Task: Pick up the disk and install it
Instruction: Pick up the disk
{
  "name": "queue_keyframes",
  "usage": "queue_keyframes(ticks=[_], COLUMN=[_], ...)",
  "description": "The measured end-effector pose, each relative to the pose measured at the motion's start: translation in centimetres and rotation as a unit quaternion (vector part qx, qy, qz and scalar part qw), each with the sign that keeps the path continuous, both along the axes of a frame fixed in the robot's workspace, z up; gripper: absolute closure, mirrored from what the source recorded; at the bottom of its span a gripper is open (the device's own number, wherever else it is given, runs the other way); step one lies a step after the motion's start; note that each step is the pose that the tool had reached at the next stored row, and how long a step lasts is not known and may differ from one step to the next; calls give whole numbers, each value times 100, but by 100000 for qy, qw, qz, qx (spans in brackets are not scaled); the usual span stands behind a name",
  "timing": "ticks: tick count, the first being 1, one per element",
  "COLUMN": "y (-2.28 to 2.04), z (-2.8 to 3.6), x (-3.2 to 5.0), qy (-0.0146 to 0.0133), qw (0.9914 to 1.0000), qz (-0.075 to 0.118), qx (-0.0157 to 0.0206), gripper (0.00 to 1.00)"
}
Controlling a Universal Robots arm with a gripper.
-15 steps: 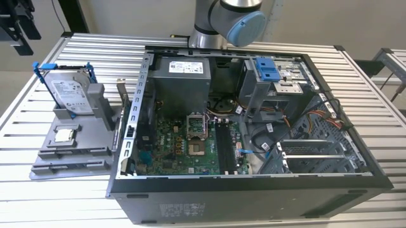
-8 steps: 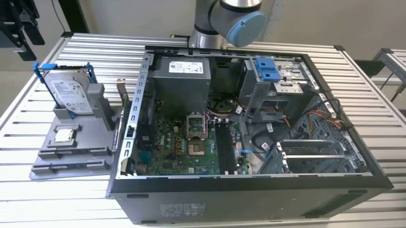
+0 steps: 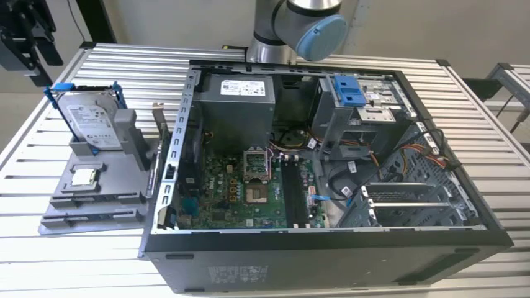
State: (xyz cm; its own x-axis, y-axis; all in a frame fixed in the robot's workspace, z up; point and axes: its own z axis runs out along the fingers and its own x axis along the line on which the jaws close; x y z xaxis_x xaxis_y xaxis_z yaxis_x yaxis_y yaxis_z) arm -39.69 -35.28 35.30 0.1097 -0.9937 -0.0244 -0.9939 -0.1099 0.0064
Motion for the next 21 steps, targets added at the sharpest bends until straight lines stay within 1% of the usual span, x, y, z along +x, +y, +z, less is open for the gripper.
queue_keyframes(ticks=[5,15,21], y=[8,43,55], z=[-91,-274,-383], x=[4,13,15], qy=[1,-1,4], qw=[100000,100000,100000], qz=[-6,-4,2], qx=[-2,2,-2], gripper=[0,0,0])
